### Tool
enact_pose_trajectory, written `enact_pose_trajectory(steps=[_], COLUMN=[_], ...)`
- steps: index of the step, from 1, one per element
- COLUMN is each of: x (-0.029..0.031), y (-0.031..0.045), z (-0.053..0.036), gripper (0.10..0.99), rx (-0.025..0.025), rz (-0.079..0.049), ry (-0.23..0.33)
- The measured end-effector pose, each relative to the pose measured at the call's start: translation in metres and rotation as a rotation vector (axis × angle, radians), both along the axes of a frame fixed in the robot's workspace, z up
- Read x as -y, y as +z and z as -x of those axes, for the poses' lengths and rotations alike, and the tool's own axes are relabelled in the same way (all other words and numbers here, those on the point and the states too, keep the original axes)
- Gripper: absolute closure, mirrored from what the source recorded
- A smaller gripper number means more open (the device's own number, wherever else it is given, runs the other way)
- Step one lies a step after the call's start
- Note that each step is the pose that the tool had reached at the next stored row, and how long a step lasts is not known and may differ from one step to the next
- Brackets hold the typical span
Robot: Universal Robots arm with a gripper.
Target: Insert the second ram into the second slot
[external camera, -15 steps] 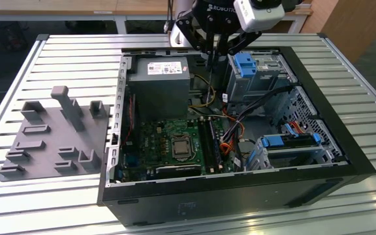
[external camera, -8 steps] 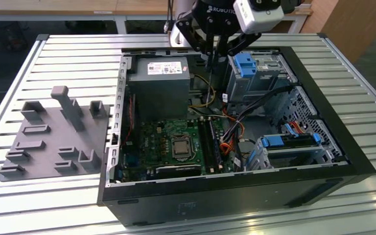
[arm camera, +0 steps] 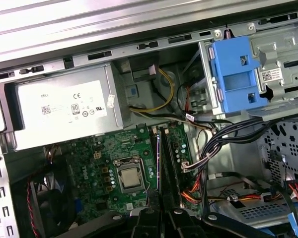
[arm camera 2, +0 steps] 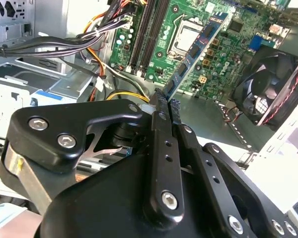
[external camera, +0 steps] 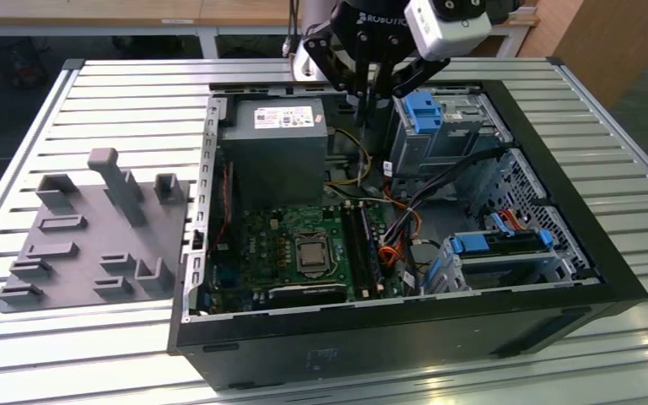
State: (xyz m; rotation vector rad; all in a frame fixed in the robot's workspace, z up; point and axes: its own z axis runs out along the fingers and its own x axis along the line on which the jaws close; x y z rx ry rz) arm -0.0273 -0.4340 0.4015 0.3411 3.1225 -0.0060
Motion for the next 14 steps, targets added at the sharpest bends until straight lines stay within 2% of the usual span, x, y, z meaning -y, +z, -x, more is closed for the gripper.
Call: enact_pose_trajectory(steps=[8, 14], x=[0.0002, 0.0002], y=[-0.0017, -0.0039], z=[0.0001, 0.0002], gripper=[0.949, 0.949], rx=[0.0005, 0.0005], rz=[0.0, 0.0], ry=[0.078, 0.082])
